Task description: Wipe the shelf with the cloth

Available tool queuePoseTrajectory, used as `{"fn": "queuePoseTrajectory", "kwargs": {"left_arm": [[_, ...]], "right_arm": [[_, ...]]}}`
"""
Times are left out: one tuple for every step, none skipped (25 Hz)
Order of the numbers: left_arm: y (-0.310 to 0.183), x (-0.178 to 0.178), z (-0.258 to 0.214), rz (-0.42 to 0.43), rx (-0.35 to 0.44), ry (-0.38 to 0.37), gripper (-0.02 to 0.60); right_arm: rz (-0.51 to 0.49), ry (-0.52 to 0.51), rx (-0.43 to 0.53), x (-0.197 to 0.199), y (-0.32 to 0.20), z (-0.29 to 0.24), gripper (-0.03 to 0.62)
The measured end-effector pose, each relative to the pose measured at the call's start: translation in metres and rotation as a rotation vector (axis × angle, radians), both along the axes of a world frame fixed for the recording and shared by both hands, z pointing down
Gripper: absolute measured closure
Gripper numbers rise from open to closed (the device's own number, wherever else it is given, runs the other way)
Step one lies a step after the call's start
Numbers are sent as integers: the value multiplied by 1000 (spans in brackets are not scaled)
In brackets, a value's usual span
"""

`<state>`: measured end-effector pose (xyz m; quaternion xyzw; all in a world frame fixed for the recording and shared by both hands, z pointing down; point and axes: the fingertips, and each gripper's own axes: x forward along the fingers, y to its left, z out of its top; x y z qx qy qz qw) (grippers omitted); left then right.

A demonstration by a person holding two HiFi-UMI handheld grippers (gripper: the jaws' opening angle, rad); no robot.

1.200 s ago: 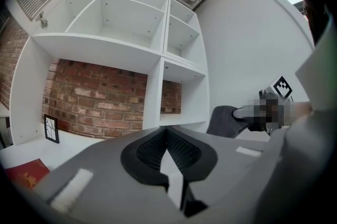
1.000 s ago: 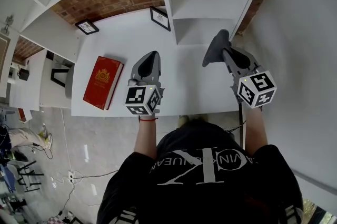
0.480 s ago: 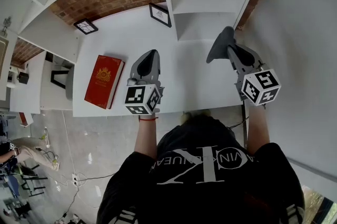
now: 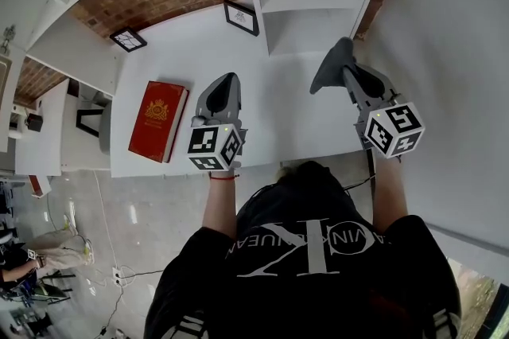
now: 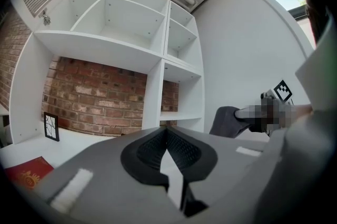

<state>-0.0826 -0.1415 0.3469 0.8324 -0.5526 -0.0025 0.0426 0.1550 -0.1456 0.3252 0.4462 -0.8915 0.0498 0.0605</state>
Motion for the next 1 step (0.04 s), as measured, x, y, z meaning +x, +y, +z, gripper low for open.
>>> {"fn": "queuePoseTrajectory", "kwargs": {"left_arm": [[2, 0, 1, 0, -2, 3, 571]], "right_arm": [[0, 0, 0, 0, 2, 1, 551]]}}
